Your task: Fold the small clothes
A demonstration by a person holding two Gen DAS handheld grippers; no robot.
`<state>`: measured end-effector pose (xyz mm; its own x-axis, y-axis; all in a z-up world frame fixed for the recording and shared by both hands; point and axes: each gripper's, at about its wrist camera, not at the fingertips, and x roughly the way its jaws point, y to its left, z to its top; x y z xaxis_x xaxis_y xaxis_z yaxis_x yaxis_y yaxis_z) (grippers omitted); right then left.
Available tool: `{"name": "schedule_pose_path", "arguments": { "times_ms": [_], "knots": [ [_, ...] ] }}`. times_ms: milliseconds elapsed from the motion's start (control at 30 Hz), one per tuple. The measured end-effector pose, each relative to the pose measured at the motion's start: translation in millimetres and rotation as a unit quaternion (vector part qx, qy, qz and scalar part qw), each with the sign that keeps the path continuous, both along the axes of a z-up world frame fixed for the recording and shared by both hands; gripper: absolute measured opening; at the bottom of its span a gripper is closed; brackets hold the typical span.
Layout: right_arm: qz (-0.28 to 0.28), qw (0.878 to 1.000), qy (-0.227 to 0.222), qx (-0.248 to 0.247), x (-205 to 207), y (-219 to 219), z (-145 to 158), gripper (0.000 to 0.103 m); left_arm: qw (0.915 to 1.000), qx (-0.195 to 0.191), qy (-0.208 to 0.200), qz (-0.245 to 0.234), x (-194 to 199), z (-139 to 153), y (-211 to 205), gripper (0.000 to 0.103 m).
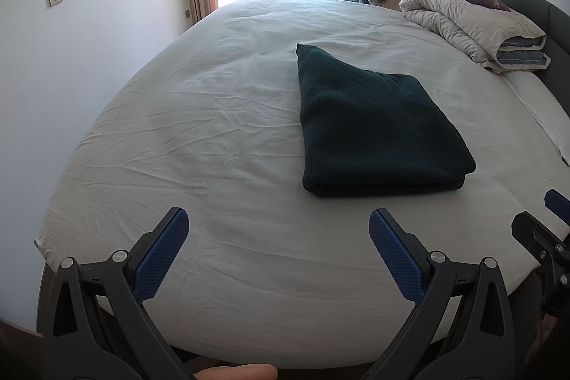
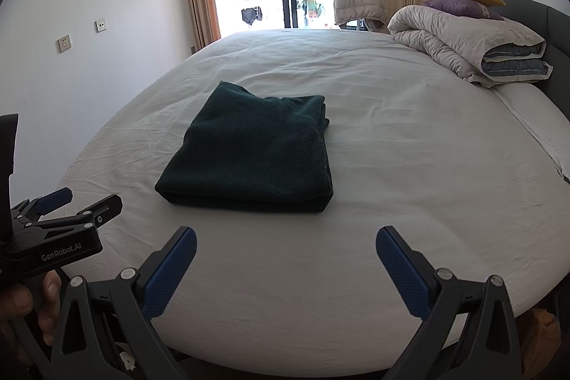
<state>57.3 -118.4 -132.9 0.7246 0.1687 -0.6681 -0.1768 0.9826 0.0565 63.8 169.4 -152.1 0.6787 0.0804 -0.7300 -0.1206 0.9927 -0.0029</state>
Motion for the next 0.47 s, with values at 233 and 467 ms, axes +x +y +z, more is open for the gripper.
{"name": "schedule_pose_path", "arguments": {
  "times_ms": [233,467],
  "knots": [
    [0.000,1.000,0.002,0.001,-0.9,1.6,-1.2,0.103,1.0000,0.002,0.003,0.003,1.0,-2.8,0.2,0.103],
    [-0.001,1.000,0.005,0.004,-1.1,2.0,-3.4,0.103,1.0000,0.002,-0.004,0.003,-2.0,-3.0,-0.2,0.103]
  ]
}}
